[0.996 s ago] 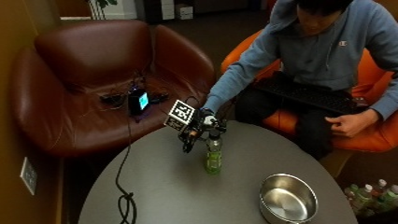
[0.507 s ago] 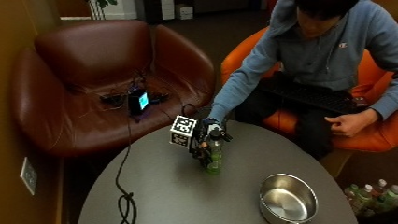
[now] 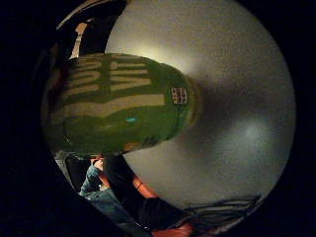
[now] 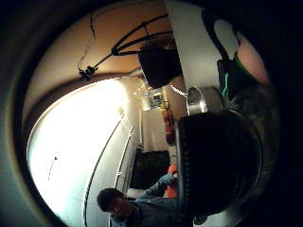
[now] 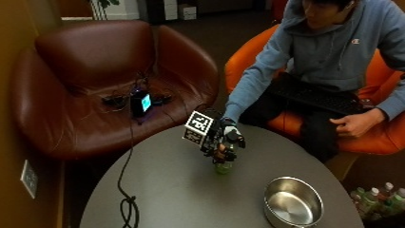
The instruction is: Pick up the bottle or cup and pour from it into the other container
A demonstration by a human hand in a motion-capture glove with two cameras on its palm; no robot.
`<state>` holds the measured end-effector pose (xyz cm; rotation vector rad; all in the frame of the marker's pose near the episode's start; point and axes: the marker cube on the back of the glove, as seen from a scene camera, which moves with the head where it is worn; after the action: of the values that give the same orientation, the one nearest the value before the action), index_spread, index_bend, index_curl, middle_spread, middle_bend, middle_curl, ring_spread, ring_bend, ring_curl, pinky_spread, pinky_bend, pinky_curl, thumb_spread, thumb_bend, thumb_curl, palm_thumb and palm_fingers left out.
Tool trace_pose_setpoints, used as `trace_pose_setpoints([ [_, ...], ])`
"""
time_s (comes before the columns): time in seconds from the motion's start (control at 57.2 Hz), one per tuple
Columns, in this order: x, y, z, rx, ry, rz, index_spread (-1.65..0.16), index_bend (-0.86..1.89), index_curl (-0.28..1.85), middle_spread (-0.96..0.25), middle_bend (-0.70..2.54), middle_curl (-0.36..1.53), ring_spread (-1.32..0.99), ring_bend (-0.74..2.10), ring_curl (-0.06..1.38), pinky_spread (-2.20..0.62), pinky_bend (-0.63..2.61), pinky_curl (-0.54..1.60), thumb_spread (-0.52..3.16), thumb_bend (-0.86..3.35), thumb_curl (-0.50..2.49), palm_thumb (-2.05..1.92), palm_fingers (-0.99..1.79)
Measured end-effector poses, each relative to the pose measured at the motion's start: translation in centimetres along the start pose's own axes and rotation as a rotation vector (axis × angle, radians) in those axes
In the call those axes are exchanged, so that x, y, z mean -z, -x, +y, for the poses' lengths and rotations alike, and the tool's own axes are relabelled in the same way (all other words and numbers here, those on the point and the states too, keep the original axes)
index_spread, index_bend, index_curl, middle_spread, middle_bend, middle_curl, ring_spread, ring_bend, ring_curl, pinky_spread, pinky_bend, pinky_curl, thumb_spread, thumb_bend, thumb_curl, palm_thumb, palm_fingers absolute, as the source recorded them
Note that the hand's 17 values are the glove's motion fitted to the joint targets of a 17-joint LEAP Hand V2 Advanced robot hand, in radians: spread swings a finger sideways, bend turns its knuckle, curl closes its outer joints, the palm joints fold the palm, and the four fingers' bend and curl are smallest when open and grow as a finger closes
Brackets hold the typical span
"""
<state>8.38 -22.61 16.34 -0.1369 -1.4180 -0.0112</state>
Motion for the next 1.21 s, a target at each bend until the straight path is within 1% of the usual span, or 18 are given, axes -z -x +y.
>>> trace_pose_setpoints([
  [0.07,-0.4,2.2,0.3,0.004,-0.006,0.044,-0.28,0.17,0.40,-0.15,0.36,0.44,-0.25,0.39,0.40,-0.24,0.21,0.33,0.21,-0.03,0.65,1.10,1.11],
  [0.157,-0.6,5.3,0.9,0.006,-0.029,0.206,-0.28,0.17,0.41,-0.15,0.36,0.45,-0.25,0.38,0.41,-0.26,0.20,0.34,0.17,-0.03,0.67,1.09,1.13],
  [0.315,-1.3,8.9,1.9,-0.065,-0.053,0.465,-0.28,0.16,0.42,-0.14,0.36,0.47,-0.25,0.38,0.43,-0.28,0.20,0.35,0.13,-0.04,0.69,1.08,1.15],
  [0.542,-5.2,14.2,0.0,-0.134,-0.073,0.898,-0.26,0.16,0.44,-0.13,0.36,0.49,-0.24,0.39,0.46,-0.28,0.20,0.37,0.09,-0.03,0.71,1.07,1.16],
  [0.699,-9.2,17.4,-3.4,-0.147,-0.092,1.230,-0.26,0.17,0.45,-0.13,0.37,0.50,-0.23,0.40,0.47,-0.27,0.19,0.38,0.08,-0.04,0.72,1.06,1.16],
  [0.769,-11.0,18.3,-4.5,-0.142,-0.107,1.417,-0.25,0.17,0.45,-0.12,0.36,0.50,-0.23,0.40,0.47,-0.27,0.20,0.38,0.08,-0.03,0.72,1.06,1.16],
  [0.857,-13.2,19.2,-5.7,-0.137,-0.128,1.725,-0.25,0.16,0.45,-0.12,0.37,0.51,-0.22,0.40,0.48,-0.26,0.19,0.39,0.07,-0.04,0.73,1.06,1.16],
  [0.944,-15.4,18.9,-5.1,-0.143,-0.115,1.977,-0.25,0.17,0.45,-0.12,0.37,0.51,-0.22,0.40,0.48,-0.26,0.20,0.39,0.07,-0.03,0.73,1.05,1.16],
  [1.014,-17.2,19.0,-5.3,-0.107,-0.128,2.164,-0.25,0.16,0.46,-0.12,0.37,0.51,-0.22,0.41,0.48,-0.26,0.20,0.40,0.07,-0.04,0.73,1.05,1.17],
  [1.119,-18.8,19.0,-5.7,-0.084,-0.144,2.365,-0.25,0.16,0.46,-0.12,0.37,0.51,-0.22,0.40,0.48,-0.26,0.21,0.40,0.07,-0.04,0.74,1.04,1.17],
  [1.206,-19.8,19.0,-6.0,-0.078,-0.137,2.442,-0.25,0.16,0.46,-0.13,0.37,0.51,-0.23,0.40,0.48,-0.27,0.22,0.40,0.07,-0.04,0.74,1.02,1.18],
])
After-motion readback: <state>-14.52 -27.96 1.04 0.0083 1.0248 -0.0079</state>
